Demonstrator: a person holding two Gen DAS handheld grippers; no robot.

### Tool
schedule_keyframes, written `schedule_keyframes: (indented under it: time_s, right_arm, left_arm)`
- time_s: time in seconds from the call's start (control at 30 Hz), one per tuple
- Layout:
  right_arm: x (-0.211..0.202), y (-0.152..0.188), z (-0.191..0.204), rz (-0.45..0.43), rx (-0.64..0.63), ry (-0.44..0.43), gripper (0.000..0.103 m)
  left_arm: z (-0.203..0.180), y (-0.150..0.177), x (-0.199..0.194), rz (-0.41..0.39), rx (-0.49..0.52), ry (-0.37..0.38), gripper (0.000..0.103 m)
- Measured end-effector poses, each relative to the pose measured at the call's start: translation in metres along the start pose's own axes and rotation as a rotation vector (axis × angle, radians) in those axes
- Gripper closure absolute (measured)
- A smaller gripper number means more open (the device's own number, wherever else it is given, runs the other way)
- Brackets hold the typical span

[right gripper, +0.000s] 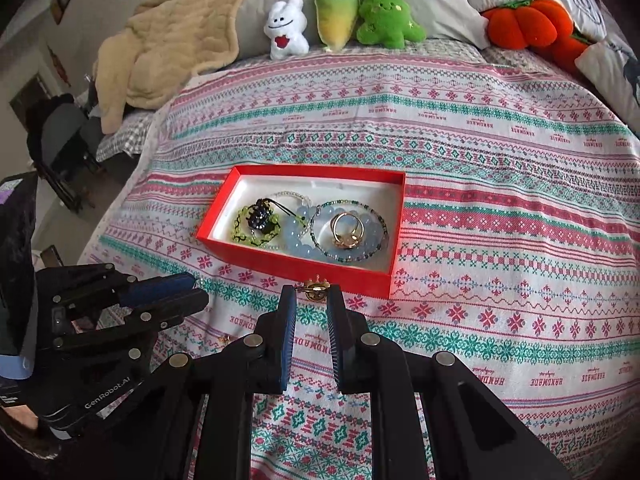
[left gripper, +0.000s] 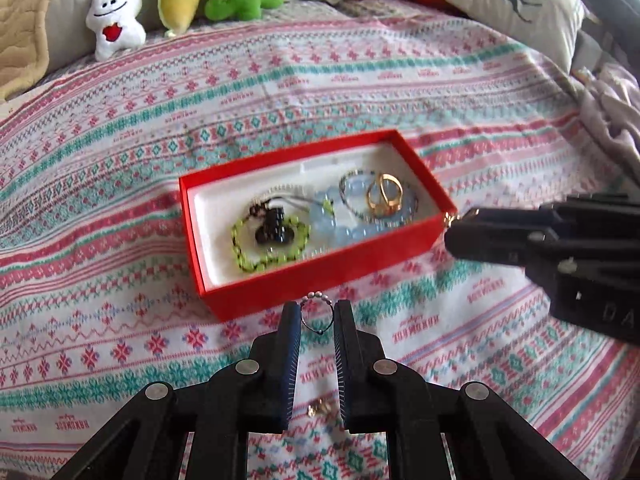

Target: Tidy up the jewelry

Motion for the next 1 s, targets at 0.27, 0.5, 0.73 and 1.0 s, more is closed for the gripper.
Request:
schedule_keyframes:
  time_s: [0.27,0.5,0.73,1.0]
  right_arm:
    - [0.024,-0.015,-0.004,-0.032,0.014,0.013,0.086]
    - [0.041,-0.022,-0.019,-0.023,0.093,-0.014,0.086]
    - [0.043,-0.022,-0.027,-0.006,0.174,-0.074,0.075]
    - [0.018,-0.016,-0.030,-0.012,0.171,-0.064,0.056]
  left_arm:
    - [0.019,-0.022,0.032,-0.038,-0.081,-0.003,0.091]
    - [0.032,-0.025,0.045,-0.029,-0.183,0.035,0.088]
    - [0.039,-0.024,0.040,-0.027,-0.237,0.030,0.064]
    - [0.036,-0.006,0.017,-0.006,-0.184,-0.042,0.035]
Point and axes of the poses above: each gripper's, at about its wrist camera, not at the fingertips, and x roughly the way its jaws point, z to its left, y to its underside, the point moved 6 cm from there along x, roughly the way its jaws point, and after that the axes turned 10 degrees about -z, right-handed, at the moved point
